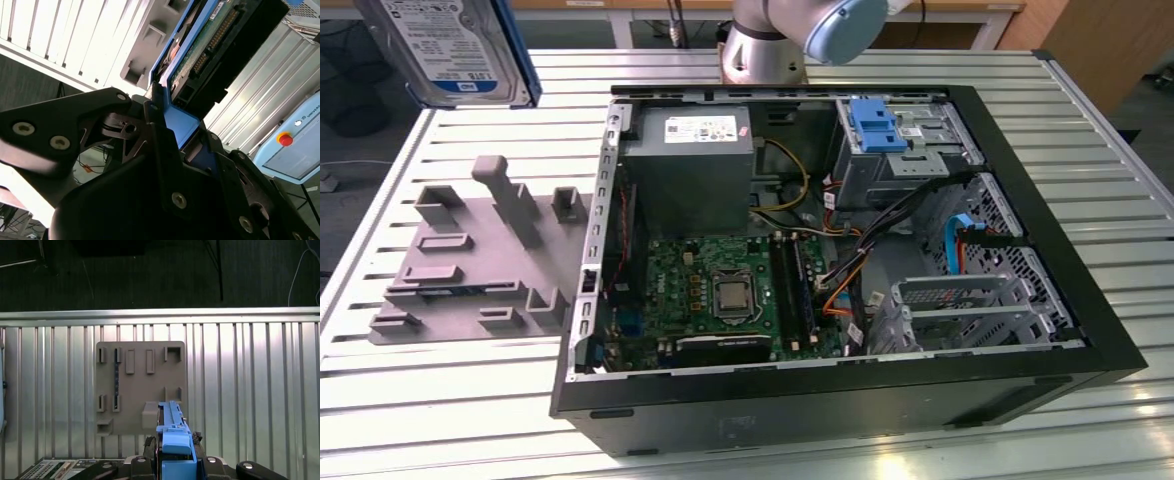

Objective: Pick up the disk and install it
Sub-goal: 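Pick up the disk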

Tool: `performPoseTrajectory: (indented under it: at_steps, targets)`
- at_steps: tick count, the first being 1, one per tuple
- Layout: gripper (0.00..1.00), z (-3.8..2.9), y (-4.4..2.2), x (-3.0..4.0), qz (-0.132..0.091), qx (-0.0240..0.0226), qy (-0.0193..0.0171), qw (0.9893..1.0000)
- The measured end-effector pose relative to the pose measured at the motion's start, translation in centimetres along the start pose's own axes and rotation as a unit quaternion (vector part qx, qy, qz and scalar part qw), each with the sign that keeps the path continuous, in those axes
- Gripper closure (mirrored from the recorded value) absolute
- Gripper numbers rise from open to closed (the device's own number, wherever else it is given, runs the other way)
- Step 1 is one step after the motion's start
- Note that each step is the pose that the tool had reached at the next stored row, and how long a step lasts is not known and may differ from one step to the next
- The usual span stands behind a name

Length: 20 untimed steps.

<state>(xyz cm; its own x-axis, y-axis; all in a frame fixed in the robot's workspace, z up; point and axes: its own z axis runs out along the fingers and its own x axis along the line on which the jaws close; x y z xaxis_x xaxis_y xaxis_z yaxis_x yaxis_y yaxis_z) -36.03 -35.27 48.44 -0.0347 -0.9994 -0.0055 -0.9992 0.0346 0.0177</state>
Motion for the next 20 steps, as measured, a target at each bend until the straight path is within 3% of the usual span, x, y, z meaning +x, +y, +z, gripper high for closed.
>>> performPoseTrajectory:
  at_steps: [9, 12, 16, 20]
  targets:
    - [0.64, -0.01, -0.72, 0.20, 0.000, 0.0000, 0.0000, 1.0000]
    - [0.64, -0.02, -1.15, 0.66, 0.000, 0.0000, 0.0000, 1.0000]
    - [0.64, -0.04, -1.99, 0.73, 0.000, 0.0000, 0.0000, 1.0000]
    - [0.64, -0.04, -2.25, 0.72, 0.000, 0.0000, 0.0000, 1.0000]
